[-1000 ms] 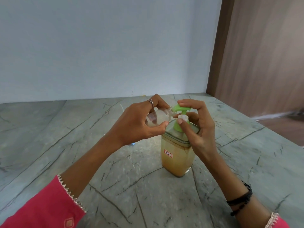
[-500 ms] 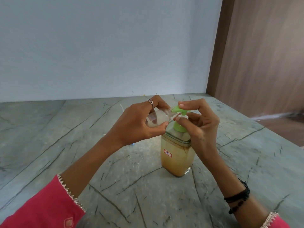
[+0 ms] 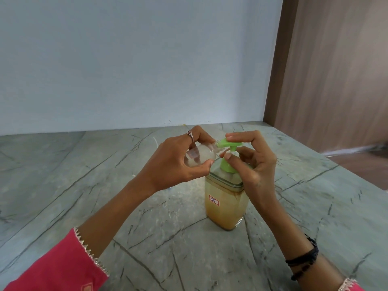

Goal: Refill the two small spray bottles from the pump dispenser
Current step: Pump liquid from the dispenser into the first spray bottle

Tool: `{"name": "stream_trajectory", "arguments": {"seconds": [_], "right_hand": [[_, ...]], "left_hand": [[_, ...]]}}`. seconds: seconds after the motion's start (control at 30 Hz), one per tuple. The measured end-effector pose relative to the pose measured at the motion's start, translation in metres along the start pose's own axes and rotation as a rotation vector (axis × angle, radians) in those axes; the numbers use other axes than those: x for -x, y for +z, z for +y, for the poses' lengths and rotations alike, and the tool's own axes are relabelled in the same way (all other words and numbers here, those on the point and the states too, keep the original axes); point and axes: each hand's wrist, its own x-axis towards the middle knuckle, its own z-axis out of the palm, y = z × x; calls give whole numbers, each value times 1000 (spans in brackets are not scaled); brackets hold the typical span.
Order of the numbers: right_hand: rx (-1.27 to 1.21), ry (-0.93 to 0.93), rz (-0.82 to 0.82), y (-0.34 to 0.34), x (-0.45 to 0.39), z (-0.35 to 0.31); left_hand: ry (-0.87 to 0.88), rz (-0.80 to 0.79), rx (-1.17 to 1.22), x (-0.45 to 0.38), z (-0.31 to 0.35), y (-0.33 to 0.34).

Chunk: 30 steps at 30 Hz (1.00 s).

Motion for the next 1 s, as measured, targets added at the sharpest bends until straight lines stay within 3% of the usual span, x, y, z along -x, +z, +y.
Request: {"name": "stream_trajectory", "arguments": {"seconds": [0.27, 1.0], "right_hand": [[23, -91, -97, -6, 4, 5], [147, -189, 12, -1, -3, 6]], "left_hand": [[16, 8, 11, 0, 3, -1], [35, 7, -23, 1, -3, 2]]}}
